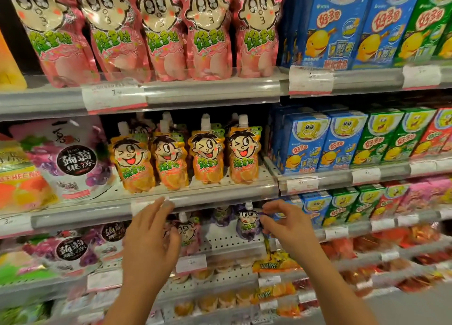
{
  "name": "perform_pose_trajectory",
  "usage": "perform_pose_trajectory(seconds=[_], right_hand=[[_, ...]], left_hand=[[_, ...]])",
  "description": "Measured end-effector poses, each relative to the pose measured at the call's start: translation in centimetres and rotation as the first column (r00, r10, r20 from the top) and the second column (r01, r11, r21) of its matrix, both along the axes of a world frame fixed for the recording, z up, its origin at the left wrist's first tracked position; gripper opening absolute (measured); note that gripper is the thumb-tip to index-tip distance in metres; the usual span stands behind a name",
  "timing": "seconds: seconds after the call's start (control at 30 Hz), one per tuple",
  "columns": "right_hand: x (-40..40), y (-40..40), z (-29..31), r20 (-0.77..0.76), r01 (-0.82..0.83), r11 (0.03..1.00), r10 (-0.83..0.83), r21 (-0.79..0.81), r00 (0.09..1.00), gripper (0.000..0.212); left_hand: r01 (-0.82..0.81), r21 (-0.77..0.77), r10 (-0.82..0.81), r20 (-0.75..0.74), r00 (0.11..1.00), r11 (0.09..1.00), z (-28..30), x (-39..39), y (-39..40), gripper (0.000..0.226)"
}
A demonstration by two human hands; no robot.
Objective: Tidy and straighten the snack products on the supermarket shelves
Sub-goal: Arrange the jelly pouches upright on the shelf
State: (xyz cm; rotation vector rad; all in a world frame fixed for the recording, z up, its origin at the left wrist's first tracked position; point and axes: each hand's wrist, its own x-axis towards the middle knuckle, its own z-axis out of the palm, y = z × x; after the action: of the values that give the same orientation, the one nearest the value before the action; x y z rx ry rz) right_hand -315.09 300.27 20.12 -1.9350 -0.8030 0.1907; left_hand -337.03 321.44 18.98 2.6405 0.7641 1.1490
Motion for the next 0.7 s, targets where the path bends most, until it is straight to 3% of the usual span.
perform_pose_trajectory(seconds=[0.13, 0.23, 0.37, 0.6, 0.7], right_hand=[[0.3, 1.4, -2.4, 0.052, -0.015, 0.992, 0.021, -0.125, 0.998, 0.047], [0.2, 2.6, -3.3, 0.017, -0.076, 0.990, 0.079, -0.120, 0.997, 0.062], [0.5, 4.2, -3.2, 0.023, -0.068, 0.981, 0.073, -0.183, 0.997, 0.064], [1.5, 5.5, -4.1, 0.022, -0.086, 0.972, 0.093, -0.220, 0.995, 0.046], [1.8, 5.8, -5.0, 0.081, -0.019, 0.968, 0.041, -0.250, 0.996, 0.037]], left_hand=[[-0.069, 0.004, 0.068, -0.161, 0.985, 0.998, -1.9, -0.4, 0.6, 0.066], [-0.094, 0.033, 0.099, -0.196, 0.976, 0.995, -1.9, -0.1, 0.4, 0.065], [-0.137, 0.062, 0.148, -0.234, 0.961, 0.989, -1.2, -0.2, 0.3, 0.066], [-0.180, 0.039, 0.184, -0.294, 0.938, 0.983, -0.1, 0.4, 0.1, 0.066], [-0.184, 0.032, 0.184, -0.314, 0.931, 0.982, -0.1, 0.5, 0.2, 0.067]])
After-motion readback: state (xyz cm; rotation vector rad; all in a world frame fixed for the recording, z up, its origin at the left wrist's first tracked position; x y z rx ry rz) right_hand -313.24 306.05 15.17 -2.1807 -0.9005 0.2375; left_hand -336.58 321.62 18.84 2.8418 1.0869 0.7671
